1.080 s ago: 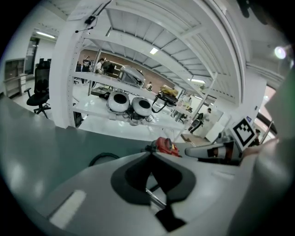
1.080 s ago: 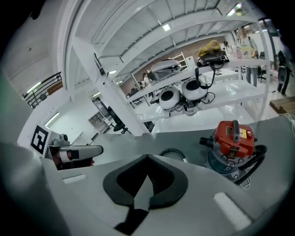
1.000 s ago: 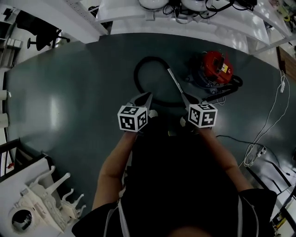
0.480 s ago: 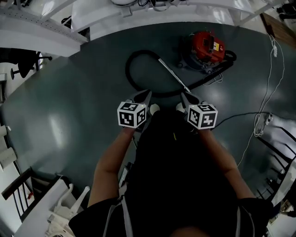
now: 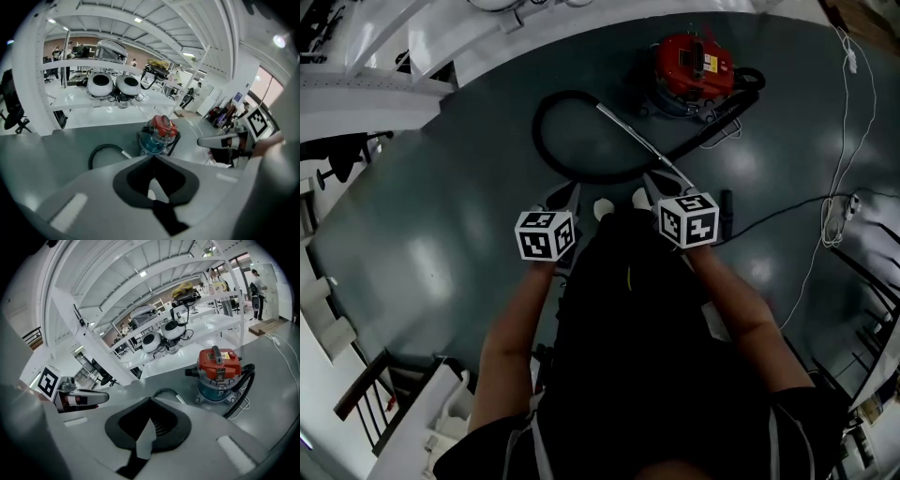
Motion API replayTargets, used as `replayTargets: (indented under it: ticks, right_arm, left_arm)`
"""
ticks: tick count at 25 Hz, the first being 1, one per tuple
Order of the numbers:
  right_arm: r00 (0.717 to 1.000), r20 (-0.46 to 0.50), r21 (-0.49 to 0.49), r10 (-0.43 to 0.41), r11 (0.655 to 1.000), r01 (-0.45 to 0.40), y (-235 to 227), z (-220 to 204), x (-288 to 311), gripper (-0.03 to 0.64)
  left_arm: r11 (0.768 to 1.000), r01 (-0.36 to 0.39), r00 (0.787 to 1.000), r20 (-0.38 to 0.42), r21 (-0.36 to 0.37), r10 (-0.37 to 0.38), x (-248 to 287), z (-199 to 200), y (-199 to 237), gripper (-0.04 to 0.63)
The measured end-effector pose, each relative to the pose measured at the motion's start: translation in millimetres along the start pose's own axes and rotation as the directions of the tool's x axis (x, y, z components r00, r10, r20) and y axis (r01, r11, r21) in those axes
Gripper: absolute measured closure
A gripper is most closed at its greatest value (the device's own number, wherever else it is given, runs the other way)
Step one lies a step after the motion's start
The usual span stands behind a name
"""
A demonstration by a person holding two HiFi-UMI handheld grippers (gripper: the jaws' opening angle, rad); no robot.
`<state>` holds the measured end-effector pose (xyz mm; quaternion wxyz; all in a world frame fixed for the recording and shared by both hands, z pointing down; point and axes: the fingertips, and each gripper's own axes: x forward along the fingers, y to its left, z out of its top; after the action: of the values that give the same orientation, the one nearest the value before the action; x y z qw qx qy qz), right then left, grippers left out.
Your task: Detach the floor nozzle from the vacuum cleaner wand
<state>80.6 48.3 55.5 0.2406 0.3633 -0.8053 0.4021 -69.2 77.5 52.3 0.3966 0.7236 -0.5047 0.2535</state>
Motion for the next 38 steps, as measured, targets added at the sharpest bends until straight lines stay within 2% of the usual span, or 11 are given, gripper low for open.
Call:
replayTargets:
  ticks: [5,9,14,18,20,24,28,30,34,38]
  right_arm:
    - [0.999,-0.02,-0.021,0.03,0.999,-0.031,-18,-11,21,0.624]
    - [0.999,-0.032,-0.047,0.026,0.998,-0.028,-21,-15,42,0.624]
    - [0.998,-0.068,-0.051,-0.001,0.999,-0.002,-33,-29,73,0.624]
    - [0.998,-0.063,-0.036,-0.014,0.999,0.011,-34,-39,121,0.624]
    - [0.998,-0.064,-0.064,-0.014,0.998,0.01,-33,-48,149,0.624]
    - [0.998,-0.05,-0.081,-0.025,0.996,0.021,-51,-71,202,0.624]
    - [0.998,-0.051,-0.114,-0.036,0.993,0.03,-80,-88,258,0.624]
    - [0.998,-0.052,-0.161,-0.032,0.987,0.023,-93,-93,283,0.624]
    - [0.999,-0.029,-0.251,-0.024,0.968,0.016,-129,-89,334,0.623]
    - [1.0,0.011,-0.283,-0.024,0.959,0.026,-157,-78,381,0.624]
  left_arm:
    - [0.999,-0.012,1.0,-0.002,0.049,0.012,19,-1,6,0.588]
    - [0.998,0.039,0.999,0.007,0.046,-0.039,35,7,20,0.588]
    - [0.979,0.065,0.996,-0.067,0.194,-0.053,77,1,49,0.588]
    - [0.933,0.127,0.989,-0.119,0.336,-0.091,116,-4,92,0.588]
    - [0.93,0.134,0.986,-0.137,0.341,-0.091,138,-16,120,0.588]
    - [0.941,0.103,0.982,-0.181,0.324,-0.045,185,-64,166,0.588]
    - [0.959,0.082,0.986,-0.163,0.271,-0.038,225,-103,193,0.588]
    - [0.957,0.084,0.986,-0.159,0.278,-0.04,246,-118,203,0.588]
    - [0.95,0.068,0.993,-0.115,0.306,-0.034,299,-124,231,0.588]
    - [0.94,0.064,0.997,-0.068,0.335,-0.044,344,-115,258,0.588]
